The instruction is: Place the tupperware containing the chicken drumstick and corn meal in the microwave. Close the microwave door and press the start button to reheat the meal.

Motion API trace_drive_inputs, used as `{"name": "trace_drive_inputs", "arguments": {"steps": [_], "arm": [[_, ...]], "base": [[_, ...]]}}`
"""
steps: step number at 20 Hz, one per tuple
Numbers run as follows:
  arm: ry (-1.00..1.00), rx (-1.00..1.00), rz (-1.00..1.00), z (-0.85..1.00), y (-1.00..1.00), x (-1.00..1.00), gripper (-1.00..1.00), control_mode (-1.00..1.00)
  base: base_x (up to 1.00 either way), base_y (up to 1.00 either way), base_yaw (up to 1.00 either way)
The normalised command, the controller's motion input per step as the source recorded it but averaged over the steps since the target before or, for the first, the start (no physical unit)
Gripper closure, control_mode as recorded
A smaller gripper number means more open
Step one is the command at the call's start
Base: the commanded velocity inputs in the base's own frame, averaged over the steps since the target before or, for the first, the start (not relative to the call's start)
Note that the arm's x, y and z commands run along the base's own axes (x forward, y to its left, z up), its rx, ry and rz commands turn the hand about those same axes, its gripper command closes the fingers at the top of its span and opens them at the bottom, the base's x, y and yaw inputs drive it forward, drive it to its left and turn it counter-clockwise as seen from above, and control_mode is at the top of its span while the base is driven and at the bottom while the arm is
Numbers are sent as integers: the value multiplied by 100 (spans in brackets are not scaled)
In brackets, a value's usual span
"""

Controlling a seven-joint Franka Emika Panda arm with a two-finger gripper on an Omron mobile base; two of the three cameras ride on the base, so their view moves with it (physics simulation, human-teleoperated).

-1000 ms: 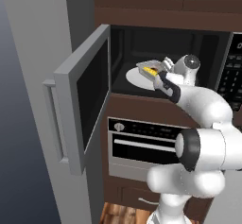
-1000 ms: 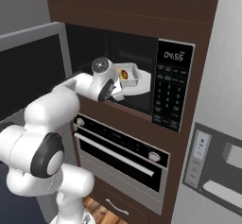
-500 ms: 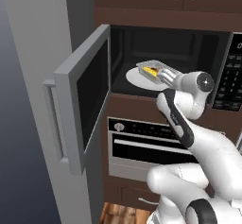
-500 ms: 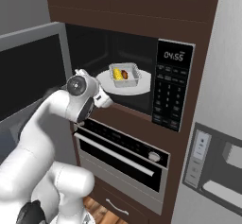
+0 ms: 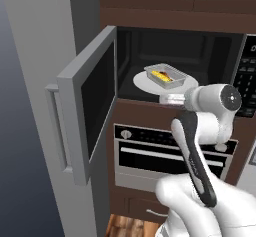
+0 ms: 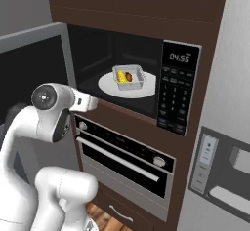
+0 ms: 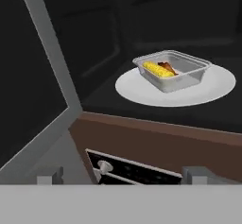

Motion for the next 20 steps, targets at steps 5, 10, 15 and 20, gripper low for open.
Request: {"name": "trace_drive_inputs", "arguments": {"steps": [5, 10, 15, 20], "arm": [[3, -67, 29, 44, 49, -100, -100, -100], [1, -56, 18, 42, 46, -93, -100, -100], [-5, -44, 7, 2, 66, -69, -100, -100], [-5, -45, 1, 0, 94, -63, -100, -100]], "base": [[0, 0, 0], [0, 0, 0], [0, 0, 0], [0, 0, 0]]}}
